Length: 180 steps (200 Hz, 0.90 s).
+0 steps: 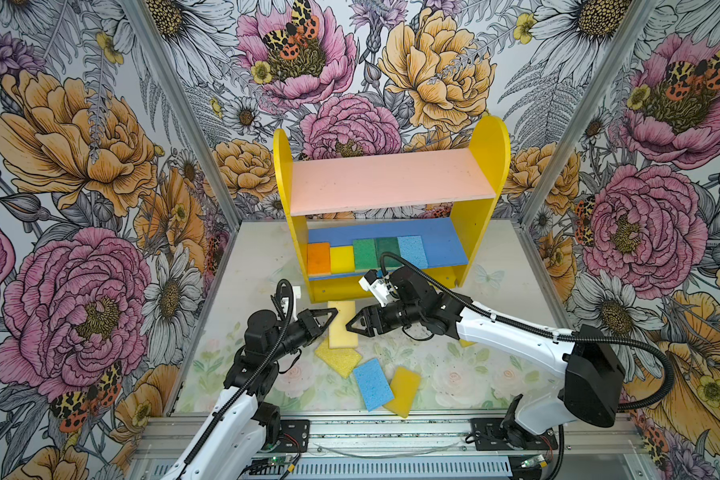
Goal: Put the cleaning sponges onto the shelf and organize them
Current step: 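Hold the pale yellow sponge up beside the left gripper while the left gripper hovers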
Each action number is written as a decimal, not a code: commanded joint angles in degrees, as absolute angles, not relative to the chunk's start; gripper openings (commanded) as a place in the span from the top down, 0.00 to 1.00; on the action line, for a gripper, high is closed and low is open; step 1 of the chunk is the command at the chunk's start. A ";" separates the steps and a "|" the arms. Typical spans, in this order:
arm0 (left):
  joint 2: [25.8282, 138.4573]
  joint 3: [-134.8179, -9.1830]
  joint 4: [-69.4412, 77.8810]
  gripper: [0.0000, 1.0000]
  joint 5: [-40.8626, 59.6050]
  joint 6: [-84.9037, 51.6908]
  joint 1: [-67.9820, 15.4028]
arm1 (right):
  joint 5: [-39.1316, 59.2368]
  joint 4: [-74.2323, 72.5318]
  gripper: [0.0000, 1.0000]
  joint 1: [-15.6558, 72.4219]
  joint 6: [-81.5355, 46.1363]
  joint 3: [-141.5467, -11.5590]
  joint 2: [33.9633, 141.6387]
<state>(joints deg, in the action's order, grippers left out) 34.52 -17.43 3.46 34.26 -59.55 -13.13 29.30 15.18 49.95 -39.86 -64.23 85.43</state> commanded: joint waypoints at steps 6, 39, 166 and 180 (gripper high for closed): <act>29.90 -15.38 5.72 0.86 30.81 -64.50 -9.39 | 24.38 11.60 0.22 50.19 -42.26 -64.29 81.98; 26.82 -14.87 5.36 0.85 33.32 -67.10 -4.55 | 23.68 11.29 0.20 49.59 -45.19 -64.40 81.63; 29.88 -16.01 10.18 0.85 35.05 -68.94 -4.82 | 29.94 4.53 0.33 52.54 -48.33 -65.27 86.30; 29.70 -15.78 10.69 0.85 35.01 -69.37 -4.83 | 31.54 -0.24 0.37 52.56 -50.66 -63.95 87.11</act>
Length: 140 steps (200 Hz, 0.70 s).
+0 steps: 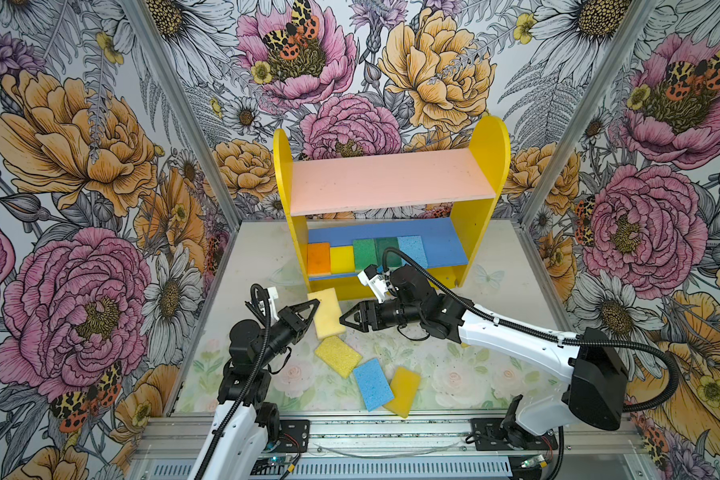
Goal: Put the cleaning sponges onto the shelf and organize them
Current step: 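Hold the pale yellow sponge up beside the left gripper while the left gripper hovers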
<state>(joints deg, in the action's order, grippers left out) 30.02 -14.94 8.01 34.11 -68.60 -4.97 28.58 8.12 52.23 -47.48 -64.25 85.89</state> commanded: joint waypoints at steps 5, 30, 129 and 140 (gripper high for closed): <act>29.62 -15.73 10.81 0.85 35.01 -69.51 -4.83 | 32.11 -2.14 0.39 52.56 -51.79 -63.41 87.35; 29.44 -15.83 10.90 0.85 35.16 -69.70 -4.83 | 32.39 -3.65 0.46 53.07 -53.15 -63.44 88.69; 29.18 -16.26 11.07 0.85 35.00 -69.52 -4.66 | 30.01 1.89 0.44 53.89 -52.56 -62.01 88.34; 29.18 -16.30 11.16 0.85 35.06 -69.63 -4.65 | 29.97 1.85 0.43 53.97 -52.65 -62.13 88.73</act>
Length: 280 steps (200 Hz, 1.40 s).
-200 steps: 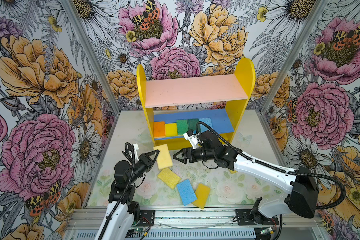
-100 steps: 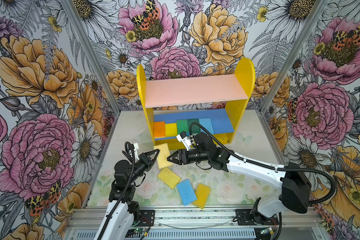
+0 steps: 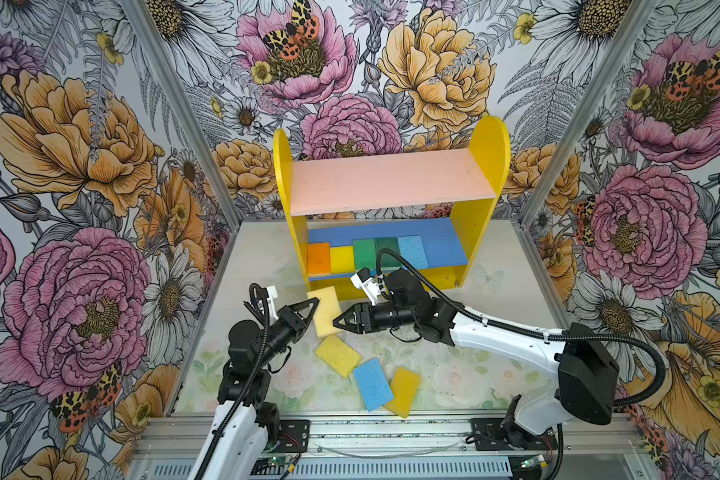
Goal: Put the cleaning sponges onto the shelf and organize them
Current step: 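Hold the pale yellow sponge up beside the left gripper while the left gripper hovers, then carry the pale yellow sponge up to the pink top board with the right gripper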
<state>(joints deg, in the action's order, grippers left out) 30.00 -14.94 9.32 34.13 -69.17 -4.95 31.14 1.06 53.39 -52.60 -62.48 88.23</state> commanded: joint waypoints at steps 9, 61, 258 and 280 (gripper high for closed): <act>29.09 -16.28 11.12 0.85 35.05 -69.58 -4.64 | 30.05 1.86 0.43 54.10 -52.73 -62.18 88.90; 29.00 -16.17 11.12 0.85 34.80 -69.58 -4.65 | 31.09 1.01 0.66 54.57 -52.80 -62.69 88.72; 19.73 -29.71 -31.46 0.01 22.84 -47.95 -4.86 | 20.48 29.14 0.93 43.22 -39.01 -83.85 74.93; 20.85 -29.73 -31.55 0.01 23.84 -47.23 -4.99 | 19.92 33.56 0.93 43.15 -37.41 -91.64 79.52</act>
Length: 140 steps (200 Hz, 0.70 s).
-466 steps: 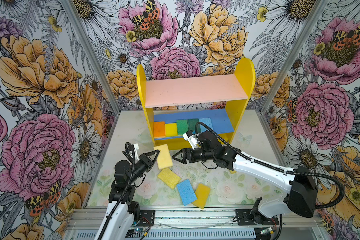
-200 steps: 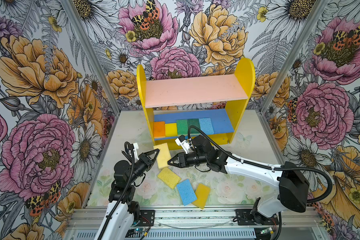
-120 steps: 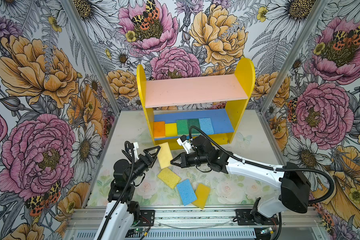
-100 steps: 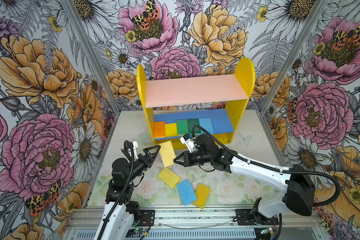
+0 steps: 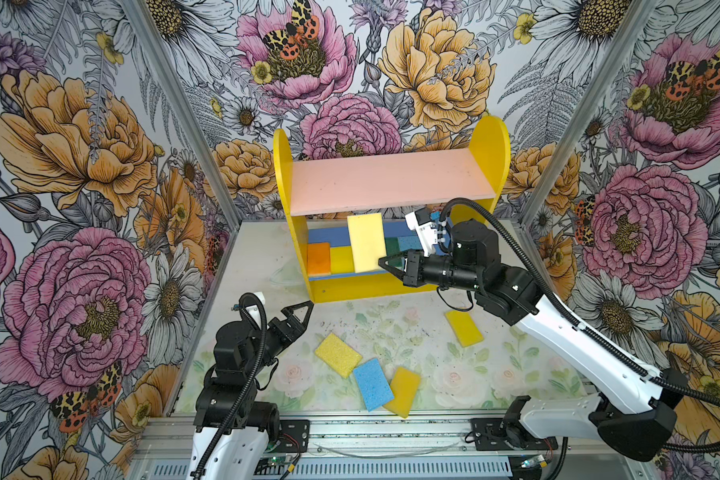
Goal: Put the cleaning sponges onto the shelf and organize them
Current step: 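Carry the pale yellow sponge up to the pink top board with the right gripper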
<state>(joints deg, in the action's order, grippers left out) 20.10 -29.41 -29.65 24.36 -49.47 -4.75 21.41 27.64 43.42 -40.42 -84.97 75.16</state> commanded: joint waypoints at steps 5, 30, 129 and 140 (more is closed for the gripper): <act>21.33 -29.71 -31.61 0.01 24.18 -47.07 -4.98 | 19.74 34.74 0.93 43.07 -37.00 -93.87 80.80; 23.26 -29.71 -31.65 0.01 25.55 -46.46 -4.94 | 20.59 39.02 0.93 42.98 -35.64 -105.73 89.05; 24.43 -29.76 -32.01 0.01 28.04 -45.90 -5.00 | 24.63 41.75 0.94 41.49 -41.62 -146.86 118.71; 24.59 -29.78 -32.24 0.01 28.12 -45.64 -5.01 | 25.21 41.75 0.94 41.31 -42.70 -149.99 121.11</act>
<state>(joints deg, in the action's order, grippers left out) 24.47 -29.41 -31.77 26.63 -47.33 -4.75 23.07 41.28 41.89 -39.66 -143.72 117.27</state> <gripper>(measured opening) 0.987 0.063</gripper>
